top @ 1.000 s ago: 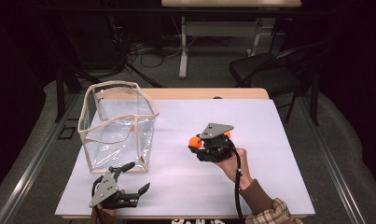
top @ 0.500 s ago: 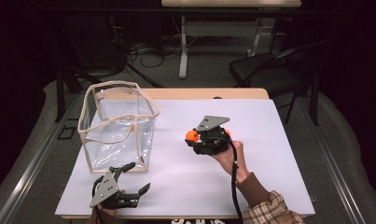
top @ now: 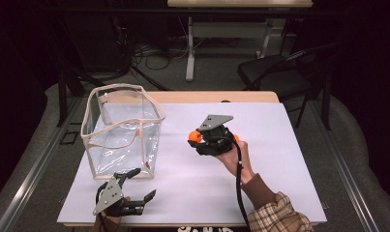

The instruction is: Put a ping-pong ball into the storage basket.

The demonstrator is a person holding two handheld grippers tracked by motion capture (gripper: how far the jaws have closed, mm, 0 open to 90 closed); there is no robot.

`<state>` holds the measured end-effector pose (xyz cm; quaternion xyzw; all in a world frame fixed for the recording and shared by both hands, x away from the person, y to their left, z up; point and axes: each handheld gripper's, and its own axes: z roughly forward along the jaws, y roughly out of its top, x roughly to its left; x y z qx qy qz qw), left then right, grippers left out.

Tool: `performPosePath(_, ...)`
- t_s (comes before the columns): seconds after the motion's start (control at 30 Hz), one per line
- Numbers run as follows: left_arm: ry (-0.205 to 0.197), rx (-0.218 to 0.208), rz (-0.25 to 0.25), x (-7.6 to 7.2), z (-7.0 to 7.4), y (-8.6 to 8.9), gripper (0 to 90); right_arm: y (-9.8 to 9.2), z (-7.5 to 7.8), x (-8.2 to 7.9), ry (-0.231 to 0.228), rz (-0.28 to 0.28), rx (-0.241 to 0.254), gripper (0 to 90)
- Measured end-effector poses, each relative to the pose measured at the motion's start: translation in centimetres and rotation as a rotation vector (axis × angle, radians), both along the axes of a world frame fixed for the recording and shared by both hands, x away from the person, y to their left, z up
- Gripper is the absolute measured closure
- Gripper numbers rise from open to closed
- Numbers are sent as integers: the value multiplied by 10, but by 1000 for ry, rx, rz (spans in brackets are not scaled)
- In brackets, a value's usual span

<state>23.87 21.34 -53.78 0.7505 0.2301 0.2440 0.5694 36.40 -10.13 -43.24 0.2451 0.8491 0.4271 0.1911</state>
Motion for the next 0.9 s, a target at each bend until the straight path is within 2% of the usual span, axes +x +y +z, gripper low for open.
performPosePath(0.9,-2,2,-6,0,0,0,155,14,9,10,-13,15,-12,505)
